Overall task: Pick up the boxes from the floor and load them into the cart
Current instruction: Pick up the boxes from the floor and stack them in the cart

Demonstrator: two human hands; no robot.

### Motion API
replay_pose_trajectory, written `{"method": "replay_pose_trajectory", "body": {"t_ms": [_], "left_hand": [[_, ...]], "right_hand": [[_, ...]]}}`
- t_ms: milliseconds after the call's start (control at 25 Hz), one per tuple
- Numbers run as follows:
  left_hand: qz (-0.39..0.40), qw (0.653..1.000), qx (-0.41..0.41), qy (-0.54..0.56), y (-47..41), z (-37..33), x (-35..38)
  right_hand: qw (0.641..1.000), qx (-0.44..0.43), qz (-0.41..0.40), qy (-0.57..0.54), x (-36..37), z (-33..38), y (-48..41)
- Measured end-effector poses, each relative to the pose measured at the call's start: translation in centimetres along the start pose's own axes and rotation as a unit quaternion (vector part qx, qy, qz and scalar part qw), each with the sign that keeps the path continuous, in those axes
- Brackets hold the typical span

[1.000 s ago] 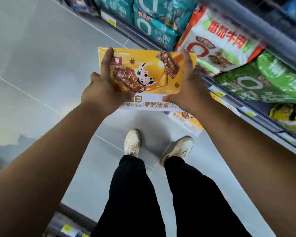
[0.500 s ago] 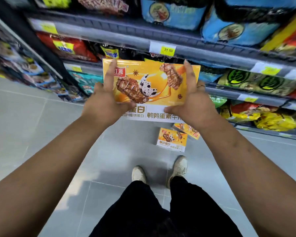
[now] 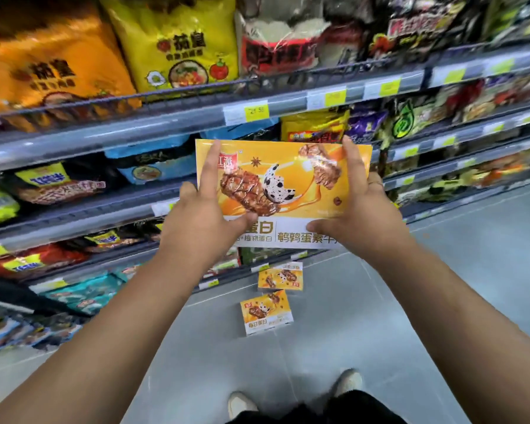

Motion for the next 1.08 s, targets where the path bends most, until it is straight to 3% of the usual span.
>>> {"method": "replay_pose_trajectory", "body": {"t_ms": [200,640,1080], "left_hand": [[0.021,0.995,0.096,0.028,0.0,-13.6,4.8],[0.051,0.971,0.203,0.114,2.9,-45.6,17.6],[0.105,0.932,0.315,0.143,-3.1,-70.3,32.6]], "right_hand": [[0.995,0.069,-0.075,-0.010,-9.3,-10.3,-1.2],[0.969,0.168,-0.179,0.019,-30.3,-35.7,-3.8],[0.929,0.258,-0.260,0.060,-40.3,-55.0,-14.1]]}}
Point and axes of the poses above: each hand's wrist, its own y-axis away from the middle knuckle, its own x-axis out of the palm, z = x × y, the point moved 7 cm from there along -y, towards the middle knuckle, and after that the axes turned 15 degrees about -z, right-handed, at the moved point
